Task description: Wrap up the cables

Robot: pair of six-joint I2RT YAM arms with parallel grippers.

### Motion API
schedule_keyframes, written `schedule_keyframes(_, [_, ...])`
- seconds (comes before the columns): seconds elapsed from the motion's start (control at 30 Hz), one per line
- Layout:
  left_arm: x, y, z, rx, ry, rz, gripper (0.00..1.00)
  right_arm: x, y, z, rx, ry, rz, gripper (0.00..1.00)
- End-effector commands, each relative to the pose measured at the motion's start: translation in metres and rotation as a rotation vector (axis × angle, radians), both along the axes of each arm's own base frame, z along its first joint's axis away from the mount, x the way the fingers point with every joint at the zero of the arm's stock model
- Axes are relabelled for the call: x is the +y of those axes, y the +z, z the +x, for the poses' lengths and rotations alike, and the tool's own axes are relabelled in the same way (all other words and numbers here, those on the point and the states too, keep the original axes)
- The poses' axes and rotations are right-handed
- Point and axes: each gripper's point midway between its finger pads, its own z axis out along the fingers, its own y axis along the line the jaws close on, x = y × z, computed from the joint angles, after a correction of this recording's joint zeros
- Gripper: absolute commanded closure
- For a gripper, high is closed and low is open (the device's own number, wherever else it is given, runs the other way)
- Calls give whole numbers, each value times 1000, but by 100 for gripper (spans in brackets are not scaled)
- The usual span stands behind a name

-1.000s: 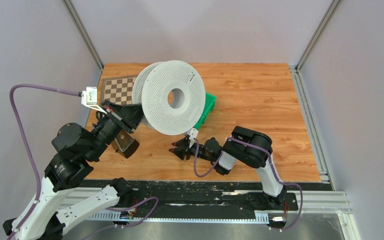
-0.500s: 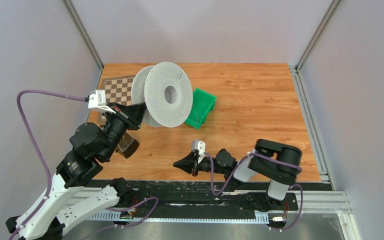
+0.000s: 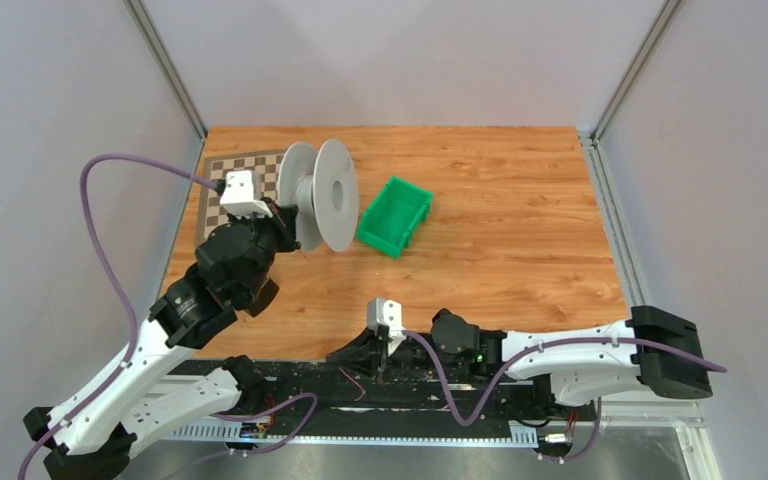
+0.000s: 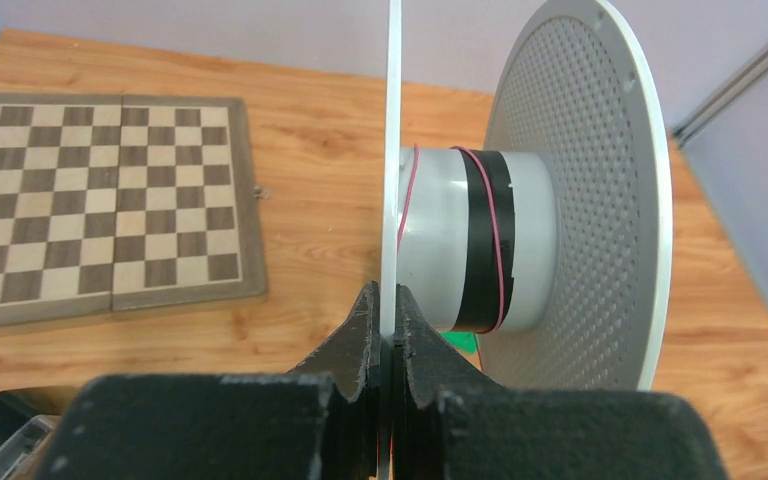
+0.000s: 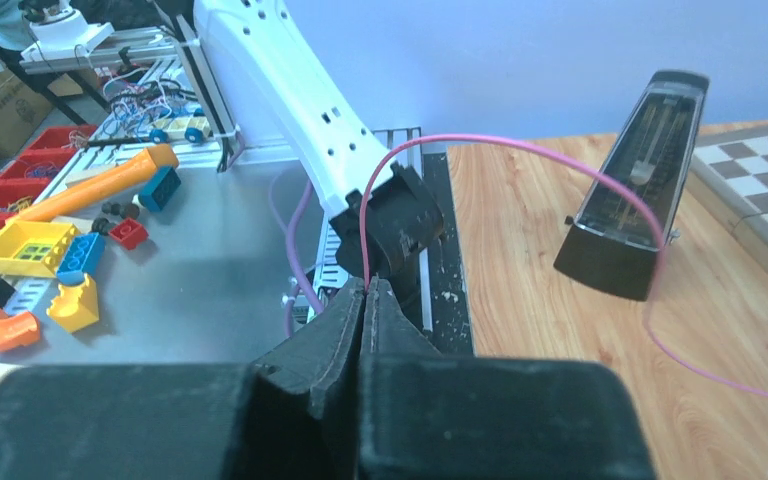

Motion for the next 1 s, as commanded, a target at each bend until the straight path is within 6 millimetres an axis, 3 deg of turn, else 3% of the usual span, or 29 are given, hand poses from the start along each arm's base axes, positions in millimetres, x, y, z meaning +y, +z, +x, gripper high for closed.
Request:
schedule_keyframes(0.0, [-2, 22, 5, -48, -9, 40, 100, -4, 34, 5, -5, -44, -33, 100])
schedule_keyframes(0.13, [-7, -2, 9, 8, -35, 155, 100, -12, 77, 15, -24, -98, 8, 100])
schedule_keyframes(0.33, [-23, -34, 3, 29, -187, 285, 100, -33, 138, 62, -52, -250, 91, 100])
schedule_keyframes(0.43, [-33, -41, -6, 13, -284, 313, 100, -42, 156, 82, -83, -251, 104, 100])
schedule_keyframes(0.57, [-55, -52, -25, -3, -481, 337, 100, -55, 162, 127, -91, -313, 71, 100])
schedule_keyframes(0.73, [-58, -57, -42, -6, -587, 391, 100, -78, 156, 162, -105, -373, 19, 100])
schedule_keyframes(0.8, [-55, -51, -48, -37, -607, 399, 100, -89, 152, 171, -125, -391, 6, 100])
schedule_keyframes(0.97, [-48, -26, -62, -100, -615, 333, 100, -123, 121, 192, -139, -441, -66, 100])
